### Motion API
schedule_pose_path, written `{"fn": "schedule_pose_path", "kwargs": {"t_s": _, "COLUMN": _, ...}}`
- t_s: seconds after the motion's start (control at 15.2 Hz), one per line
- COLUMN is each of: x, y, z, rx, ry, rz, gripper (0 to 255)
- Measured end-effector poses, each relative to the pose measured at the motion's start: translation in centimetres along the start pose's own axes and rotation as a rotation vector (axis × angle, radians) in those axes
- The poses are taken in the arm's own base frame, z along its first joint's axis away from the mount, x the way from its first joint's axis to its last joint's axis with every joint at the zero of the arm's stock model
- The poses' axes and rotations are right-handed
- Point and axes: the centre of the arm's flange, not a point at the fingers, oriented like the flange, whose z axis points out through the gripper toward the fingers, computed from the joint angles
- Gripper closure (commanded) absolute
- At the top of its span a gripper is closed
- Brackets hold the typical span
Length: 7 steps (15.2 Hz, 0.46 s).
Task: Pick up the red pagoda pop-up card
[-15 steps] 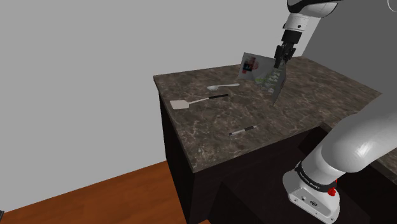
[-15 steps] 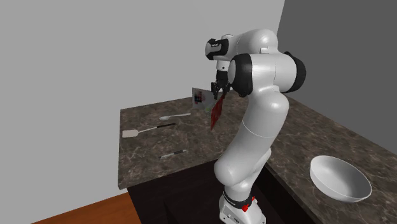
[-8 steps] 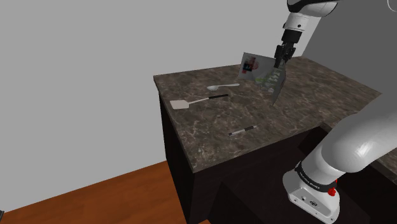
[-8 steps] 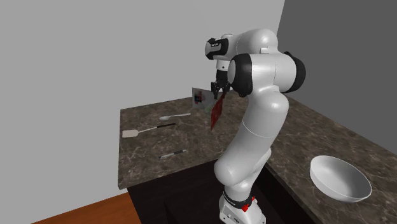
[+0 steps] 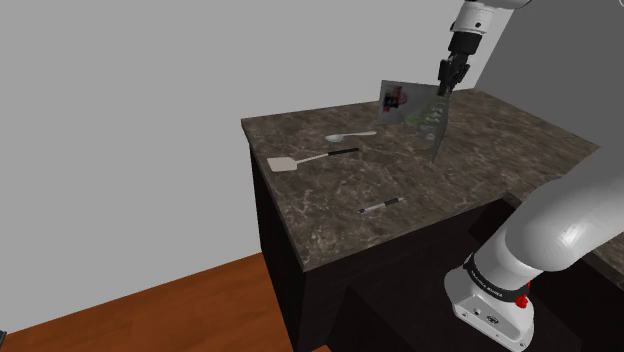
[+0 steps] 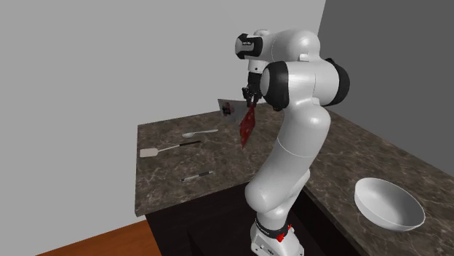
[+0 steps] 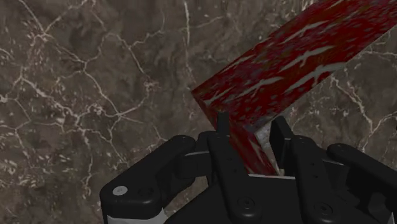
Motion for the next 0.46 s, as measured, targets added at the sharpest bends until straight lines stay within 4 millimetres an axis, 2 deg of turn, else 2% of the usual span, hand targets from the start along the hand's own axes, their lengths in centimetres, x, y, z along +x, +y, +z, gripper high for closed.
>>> {"fn": "schedule_pose_path", "kwargs": {"t_s": 0.46, "x": -0.3, "y": -0.7, "z": -3.4, "rx": 0.0, "ry": -0.001, "rz": 0.0, "gripper": 255}}
